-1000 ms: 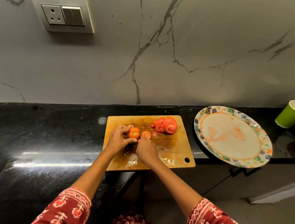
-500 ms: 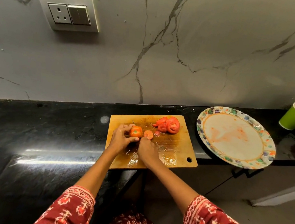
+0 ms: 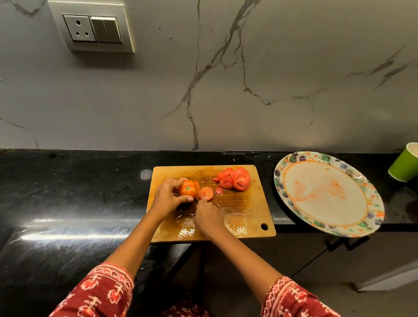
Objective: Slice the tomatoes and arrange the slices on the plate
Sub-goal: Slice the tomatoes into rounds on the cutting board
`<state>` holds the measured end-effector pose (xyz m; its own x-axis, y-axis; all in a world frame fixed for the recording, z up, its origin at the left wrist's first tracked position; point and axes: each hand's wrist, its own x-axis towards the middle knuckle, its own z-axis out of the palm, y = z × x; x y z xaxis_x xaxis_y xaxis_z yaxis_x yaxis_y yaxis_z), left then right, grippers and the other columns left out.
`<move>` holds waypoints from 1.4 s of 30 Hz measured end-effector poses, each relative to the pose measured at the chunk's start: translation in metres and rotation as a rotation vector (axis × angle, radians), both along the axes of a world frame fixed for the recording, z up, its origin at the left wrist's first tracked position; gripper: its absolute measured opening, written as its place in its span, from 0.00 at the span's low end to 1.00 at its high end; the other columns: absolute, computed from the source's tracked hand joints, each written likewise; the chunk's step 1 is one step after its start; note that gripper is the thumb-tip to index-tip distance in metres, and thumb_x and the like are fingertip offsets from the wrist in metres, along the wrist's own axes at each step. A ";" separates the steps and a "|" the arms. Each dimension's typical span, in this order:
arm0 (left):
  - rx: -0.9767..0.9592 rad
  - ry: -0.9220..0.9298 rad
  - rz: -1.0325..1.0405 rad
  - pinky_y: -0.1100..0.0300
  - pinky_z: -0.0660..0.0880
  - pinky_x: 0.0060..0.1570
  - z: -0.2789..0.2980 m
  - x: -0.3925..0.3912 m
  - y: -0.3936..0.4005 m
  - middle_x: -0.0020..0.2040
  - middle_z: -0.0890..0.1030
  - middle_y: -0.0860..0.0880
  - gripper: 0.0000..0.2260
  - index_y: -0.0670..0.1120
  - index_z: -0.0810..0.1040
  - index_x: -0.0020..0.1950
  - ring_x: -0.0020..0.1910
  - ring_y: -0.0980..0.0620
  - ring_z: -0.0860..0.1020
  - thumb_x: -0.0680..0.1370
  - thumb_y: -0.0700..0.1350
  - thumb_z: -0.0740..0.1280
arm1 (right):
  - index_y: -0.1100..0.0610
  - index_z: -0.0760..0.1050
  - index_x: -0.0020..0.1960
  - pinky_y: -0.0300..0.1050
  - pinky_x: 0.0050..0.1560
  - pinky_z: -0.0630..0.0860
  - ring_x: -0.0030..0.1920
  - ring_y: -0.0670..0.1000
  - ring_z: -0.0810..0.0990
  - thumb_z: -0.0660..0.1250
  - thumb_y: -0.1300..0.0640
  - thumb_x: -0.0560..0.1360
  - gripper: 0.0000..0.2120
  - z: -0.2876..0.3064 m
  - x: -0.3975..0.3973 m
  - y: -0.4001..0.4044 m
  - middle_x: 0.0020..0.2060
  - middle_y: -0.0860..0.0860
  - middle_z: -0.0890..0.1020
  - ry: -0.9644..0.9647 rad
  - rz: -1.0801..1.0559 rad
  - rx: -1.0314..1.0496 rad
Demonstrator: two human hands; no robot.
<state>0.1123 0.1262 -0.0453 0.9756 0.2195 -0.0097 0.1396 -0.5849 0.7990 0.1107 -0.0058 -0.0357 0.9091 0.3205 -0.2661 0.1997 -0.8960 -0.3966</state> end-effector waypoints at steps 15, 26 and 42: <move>-0.048 0.070 -0.072 0.55 0.69 0.62 0.006 -0.003 0.007 0.67 0.71 0.40 0.26 0.38 0.69 0.68 0.65 0.43 0.71 0.72 0.40 0.72 | 0.64 0.72 0.58 0.46 0.45 0.69 0.56 0.61 0.77 0.54 0.60 0.80 0.12 0.002 -0.019 -0.041 0.55 0.61 0.78 0.014 -0.052 0.079; -0.046 0.037 -0.063 0.52 0.67 0.66 0.002 0.001 -0.006 0.67 0.70 0.42 0.26 0.40 0.68 0.69 0.67 0.45 0.68 0.74 0.42 0.70 | 0.64 0.70 0.59 0.46 0.45 0.67 0.56 0.61 0.77 0.51 0.56 0.82 0.15 0.023 -0.017 -0.028 0.55 0.62 0.78 -0.091 -0.072 0.162; -0.047 0.032 -0.047 0.55 0.67 0.64 -0.002 0.005 -0.005 0.67 0.71 0.42 0.25 0.40 0.68 0.69 0.66 0.45 0.69 0.73 0.41 0.70 | 0.64 0.72 0.57 0.47 0.45 0.68 0.55 0.62 0.77 0.50 0.55 0.82 0.16 0.023 -0.010 -0.023 0.54 0.62 0.78 -0.037 -0.083 0.164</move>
<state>0.1175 0.1212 -0.0470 0.9839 0.1717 -0.0498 0.1382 -0.5537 0.8212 0.1012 -0.0291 -0.0125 0.9426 0.2799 -0.1822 0.1448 -0.8341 -0.5322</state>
